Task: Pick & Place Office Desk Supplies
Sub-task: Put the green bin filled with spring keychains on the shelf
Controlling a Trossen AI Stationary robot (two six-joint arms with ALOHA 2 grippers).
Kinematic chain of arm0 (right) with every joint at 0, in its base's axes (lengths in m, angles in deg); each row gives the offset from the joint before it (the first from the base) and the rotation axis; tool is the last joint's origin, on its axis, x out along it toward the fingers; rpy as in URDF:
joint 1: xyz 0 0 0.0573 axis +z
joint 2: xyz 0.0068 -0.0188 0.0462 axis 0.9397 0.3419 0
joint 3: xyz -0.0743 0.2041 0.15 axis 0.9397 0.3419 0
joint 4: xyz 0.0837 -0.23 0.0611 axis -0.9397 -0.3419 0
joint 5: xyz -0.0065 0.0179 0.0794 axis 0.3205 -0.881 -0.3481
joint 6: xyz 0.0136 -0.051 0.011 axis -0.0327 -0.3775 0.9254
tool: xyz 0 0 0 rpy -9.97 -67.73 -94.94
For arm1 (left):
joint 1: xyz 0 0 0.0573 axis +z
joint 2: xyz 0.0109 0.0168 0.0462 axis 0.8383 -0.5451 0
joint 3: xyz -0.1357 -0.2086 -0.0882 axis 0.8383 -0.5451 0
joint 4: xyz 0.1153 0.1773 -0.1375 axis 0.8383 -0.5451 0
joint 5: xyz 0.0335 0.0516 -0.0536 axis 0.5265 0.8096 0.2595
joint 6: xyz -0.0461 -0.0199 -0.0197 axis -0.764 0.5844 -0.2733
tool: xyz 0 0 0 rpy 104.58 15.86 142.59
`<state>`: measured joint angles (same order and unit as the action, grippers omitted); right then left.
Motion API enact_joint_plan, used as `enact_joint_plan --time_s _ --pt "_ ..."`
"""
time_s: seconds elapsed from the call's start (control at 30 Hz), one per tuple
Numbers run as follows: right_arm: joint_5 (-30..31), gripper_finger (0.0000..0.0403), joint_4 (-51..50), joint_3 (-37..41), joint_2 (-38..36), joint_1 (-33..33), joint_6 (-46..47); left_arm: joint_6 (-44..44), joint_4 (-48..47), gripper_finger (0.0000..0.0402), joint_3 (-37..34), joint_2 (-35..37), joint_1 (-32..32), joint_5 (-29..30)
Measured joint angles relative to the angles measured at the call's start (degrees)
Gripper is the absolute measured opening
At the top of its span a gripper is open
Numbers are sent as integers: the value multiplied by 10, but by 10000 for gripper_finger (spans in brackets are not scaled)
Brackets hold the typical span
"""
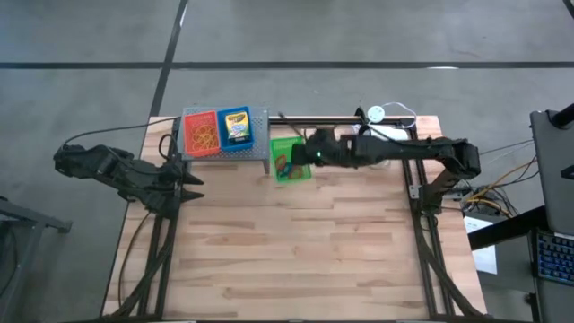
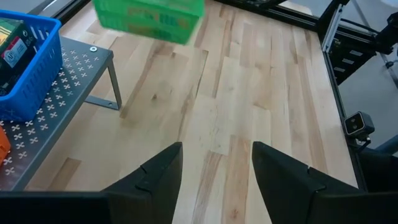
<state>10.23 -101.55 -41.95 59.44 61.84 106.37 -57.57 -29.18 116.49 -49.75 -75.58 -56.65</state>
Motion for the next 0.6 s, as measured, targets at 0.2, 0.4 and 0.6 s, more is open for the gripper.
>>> enact_joint_plan --time_s 0.2,0.4,0.6 --pt "-45 13 -14 -31 0 -54 -30 0 0 200 0 0 0 0" --pt "-76 13 15 -23 1 -101 -50 0 0 200 0 0 0 0" --pt "-82 13 35 -24 11 -123 -56 0 0 200 0 0 0 0"
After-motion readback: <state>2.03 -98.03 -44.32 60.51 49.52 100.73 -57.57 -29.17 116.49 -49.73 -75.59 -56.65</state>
